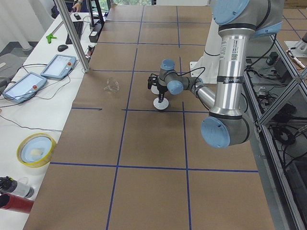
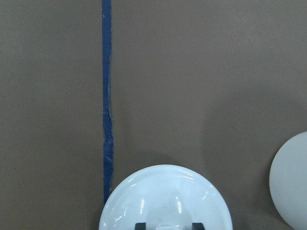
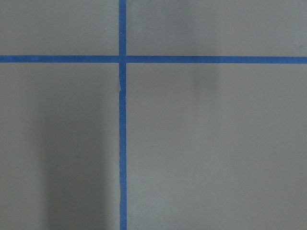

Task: Place funnel on cup
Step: 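Lower the lid onto the table beside the mug and open the left gripper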

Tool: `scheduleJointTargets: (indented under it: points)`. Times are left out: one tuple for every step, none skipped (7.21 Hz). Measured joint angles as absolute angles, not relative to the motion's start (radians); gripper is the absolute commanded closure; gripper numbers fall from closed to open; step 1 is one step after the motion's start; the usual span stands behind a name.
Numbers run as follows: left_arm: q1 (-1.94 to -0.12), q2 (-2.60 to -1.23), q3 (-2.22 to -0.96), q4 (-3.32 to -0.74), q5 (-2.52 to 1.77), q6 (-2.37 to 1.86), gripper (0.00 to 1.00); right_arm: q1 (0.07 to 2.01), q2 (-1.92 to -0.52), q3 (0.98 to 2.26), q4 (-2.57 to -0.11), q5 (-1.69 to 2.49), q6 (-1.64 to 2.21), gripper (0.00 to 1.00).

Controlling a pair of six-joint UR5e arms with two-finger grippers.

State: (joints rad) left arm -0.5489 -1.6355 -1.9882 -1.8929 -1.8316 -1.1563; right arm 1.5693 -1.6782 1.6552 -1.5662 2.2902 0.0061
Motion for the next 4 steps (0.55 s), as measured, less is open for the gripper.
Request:
scheduleJointTargets:
  points:
    - [-0.549,-1.636,-1.985,-1.893,-1.832,-1.156,0.14,1.569,-1.678,1.655,-1.566,2.290,0.006,0.00]
    - [-0.549,-1.636,-1.984,-1.893,-1.831,-1.156,0.01,1.569,-1.678,1.655,-1.566,2.290,0.006,0.00]
    - [-0.549,-1.637,-1.984,-1.893,-1.826,-1.157,0.00,1.569,-1.678,1.655,-1.566,2.290,0.006,0.00]
    - [-0.549,-1.638,-1.984,-1.893,-1.819,-1.157,0.00,1.569,-1.678,1.656,-1.566,2.290,0.006,0.00]
